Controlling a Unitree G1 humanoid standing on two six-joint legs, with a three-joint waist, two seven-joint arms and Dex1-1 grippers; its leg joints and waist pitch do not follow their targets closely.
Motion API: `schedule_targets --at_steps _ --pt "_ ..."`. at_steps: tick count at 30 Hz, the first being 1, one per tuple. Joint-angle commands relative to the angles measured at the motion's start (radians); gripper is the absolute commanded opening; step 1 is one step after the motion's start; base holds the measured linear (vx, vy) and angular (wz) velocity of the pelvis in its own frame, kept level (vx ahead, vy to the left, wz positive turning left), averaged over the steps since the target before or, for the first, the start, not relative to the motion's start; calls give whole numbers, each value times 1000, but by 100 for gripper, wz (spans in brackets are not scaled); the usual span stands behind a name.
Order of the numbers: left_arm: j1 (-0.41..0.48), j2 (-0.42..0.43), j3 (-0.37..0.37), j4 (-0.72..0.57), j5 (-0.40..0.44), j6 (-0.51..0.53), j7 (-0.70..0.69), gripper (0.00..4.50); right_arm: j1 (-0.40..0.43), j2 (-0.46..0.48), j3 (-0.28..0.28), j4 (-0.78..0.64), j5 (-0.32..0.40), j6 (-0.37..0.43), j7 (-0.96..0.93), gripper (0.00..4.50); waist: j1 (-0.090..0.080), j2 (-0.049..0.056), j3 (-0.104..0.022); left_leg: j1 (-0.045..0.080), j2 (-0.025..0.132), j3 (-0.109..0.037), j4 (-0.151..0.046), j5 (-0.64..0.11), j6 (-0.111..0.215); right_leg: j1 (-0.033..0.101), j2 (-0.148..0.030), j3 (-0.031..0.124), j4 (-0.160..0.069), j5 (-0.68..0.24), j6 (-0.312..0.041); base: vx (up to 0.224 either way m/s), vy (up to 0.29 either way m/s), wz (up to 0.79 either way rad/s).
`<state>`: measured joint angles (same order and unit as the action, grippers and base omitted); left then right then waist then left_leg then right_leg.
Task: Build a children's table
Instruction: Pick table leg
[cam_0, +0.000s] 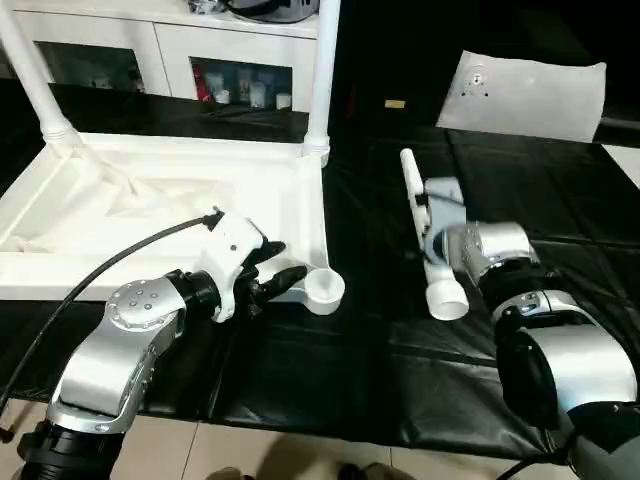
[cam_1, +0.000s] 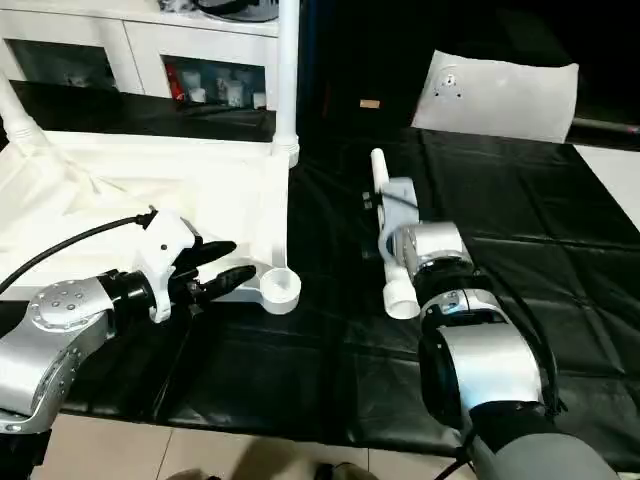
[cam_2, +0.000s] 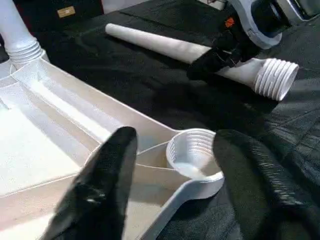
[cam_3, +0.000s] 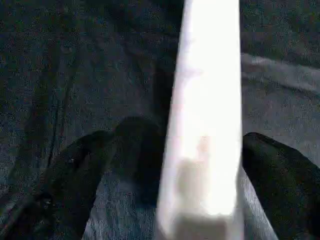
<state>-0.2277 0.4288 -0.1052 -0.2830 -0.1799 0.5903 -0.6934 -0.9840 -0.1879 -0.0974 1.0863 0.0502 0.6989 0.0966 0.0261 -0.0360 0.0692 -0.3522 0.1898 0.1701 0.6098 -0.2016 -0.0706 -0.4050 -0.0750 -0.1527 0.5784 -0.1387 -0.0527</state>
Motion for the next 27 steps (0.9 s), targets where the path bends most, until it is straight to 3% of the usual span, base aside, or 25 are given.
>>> schedule_targets --at_steps 1,5,6,9,11,16,20,27 --pt "5 8 -13 -22 0 7 -1 311 -27 -21 -17 -1 13 21 4 450 -7 -5 -72 6 39 -13 -62 -215 0 50 -81 63 -78 -489 -39 0 0 0" --pt "8 12 -23 -28 -2 8 1 336 -22 -38 -13 -27 20 84 34 450 -5 -5 -73 5 37 -12 -61 -202 6 50 -80 63 -77 -485 -36 0 0 0" --pt "7 11 -25 -27 -2 9 2 360 -21 -40 -13 -29 21 90 38 450 -5 -4 -74 4 38 -12 -61 -197 6 51 -80 63 -77 -481 -37 0 0 0" --pt "4 14 -31 -24 -5 10 -5 371 -6 -42 -7 -59 27 141 71 416 -5 0 -74 4 39 -13 -62 -192 7 51 -79 64 -75 -467 -41 0 0 0" --pt "0 12 -37 -19 -7 7 -9 403 5 -39 -2 -62 28 162 94 402 -5 1 -74 4 39 -13 -61 -193 6 52 -79 63 -76 -466 -44 0 0 0" --pt "-8 9 -49 -15 -9 4 -11 444 15 -32 -13 -41 38 168 110 363 -5 -5 -75 4 39 -12 -61 -188 6 52 -81 63 -77 -474 -47 0 0 0" --pt "-3 10 -51 -21 -13 5 -11 450 25 -30 -11 -49 42 178 115 322 -5 -10 -74 4 39 -11 -60 -184 5 51 -81 63 -79 -490 -39 0 0 0" --pt "2 6 -64 -26 -18 6 -15 450 45 -34 -13 -64 50 210 146 265 -6 -8 -75 7 42 -13 -62 -192 -3 50 -80 64 -78 -472 -41 0 0 0"
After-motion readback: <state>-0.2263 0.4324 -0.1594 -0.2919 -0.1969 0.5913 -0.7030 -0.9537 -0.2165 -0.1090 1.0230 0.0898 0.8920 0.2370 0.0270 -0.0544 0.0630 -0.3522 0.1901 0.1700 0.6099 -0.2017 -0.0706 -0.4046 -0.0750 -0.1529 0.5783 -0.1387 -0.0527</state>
